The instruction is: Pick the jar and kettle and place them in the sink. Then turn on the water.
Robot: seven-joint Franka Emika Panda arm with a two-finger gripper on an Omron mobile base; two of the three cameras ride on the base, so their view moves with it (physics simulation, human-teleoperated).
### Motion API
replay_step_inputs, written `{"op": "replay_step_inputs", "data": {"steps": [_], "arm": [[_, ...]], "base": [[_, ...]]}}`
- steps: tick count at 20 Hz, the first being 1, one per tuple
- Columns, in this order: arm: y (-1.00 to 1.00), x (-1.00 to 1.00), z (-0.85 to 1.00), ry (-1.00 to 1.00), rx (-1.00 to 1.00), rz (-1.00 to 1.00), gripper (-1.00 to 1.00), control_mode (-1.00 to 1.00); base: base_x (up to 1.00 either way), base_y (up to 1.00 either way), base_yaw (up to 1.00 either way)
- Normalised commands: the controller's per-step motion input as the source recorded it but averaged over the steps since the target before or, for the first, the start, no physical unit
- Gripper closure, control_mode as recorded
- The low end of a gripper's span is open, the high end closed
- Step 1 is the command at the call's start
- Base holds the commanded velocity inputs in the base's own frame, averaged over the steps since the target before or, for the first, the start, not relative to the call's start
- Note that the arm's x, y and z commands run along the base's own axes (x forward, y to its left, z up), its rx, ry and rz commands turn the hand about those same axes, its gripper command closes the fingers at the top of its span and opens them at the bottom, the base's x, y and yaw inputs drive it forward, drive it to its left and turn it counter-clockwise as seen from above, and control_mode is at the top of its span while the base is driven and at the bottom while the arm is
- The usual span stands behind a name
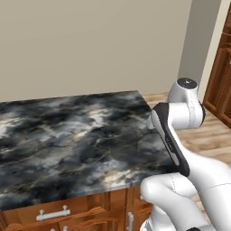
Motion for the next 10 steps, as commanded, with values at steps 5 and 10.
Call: {"op": "replay_step_inputs", "data": {"steps": [5, 10], "arm": [[0.00, 0.00, 0.00, 0.00, 0.00, 0.00, -1.00, 1.00], [0.00, 0.00, 0.00, 0.00, 0.00, 0.00, -1.00, 1.00]], "base": [[0.03, 0.40, -0.02], [0.09, 0.34, 0.00]]}}
